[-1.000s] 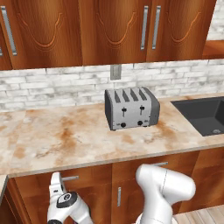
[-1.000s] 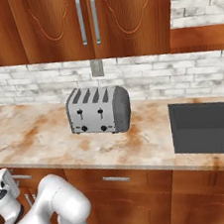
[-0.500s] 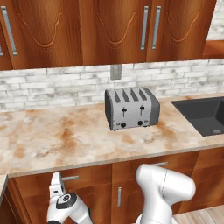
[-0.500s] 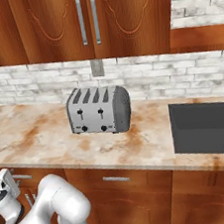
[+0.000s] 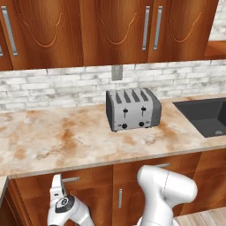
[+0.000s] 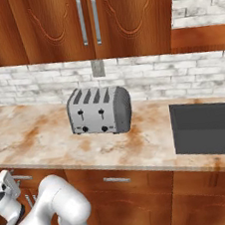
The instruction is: Take the tongs from the drawer on the left and place them on the dining counter next to the tray containing the kebab skewer.
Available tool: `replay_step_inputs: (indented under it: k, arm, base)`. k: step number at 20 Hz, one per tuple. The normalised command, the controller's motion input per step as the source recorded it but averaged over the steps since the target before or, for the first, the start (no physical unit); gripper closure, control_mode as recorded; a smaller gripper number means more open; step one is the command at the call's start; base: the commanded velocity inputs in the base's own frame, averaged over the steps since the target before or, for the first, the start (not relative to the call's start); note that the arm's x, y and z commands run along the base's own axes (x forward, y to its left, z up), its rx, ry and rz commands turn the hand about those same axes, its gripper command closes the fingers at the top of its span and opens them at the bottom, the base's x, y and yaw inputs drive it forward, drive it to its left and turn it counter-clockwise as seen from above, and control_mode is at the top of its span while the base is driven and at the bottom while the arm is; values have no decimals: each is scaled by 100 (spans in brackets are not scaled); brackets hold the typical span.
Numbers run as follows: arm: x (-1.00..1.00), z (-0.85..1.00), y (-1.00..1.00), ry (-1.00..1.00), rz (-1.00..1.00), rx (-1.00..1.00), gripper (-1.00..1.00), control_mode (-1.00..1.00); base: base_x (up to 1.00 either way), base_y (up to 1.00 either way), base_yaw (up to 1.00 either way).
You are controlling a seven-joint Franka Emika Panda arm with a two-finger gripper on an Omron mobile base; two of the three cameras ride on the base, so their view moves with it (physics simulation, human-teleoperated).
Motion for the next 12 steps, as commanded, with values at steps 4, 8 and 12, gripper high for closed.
replay_step_inputs:
  k: [4, 8, 12]
  arm:
    - [2, 0, 2, -3, 0, 0, -100, -100]
    - [1, 0, 0, 0, 0, 0, -100, -100]
    - [0, 0, 0, 0, 0, 0, 100, -100]
  base:
    - [0, 0, 0]
    - [0, 0, 0]
    - [0, 0, 0]
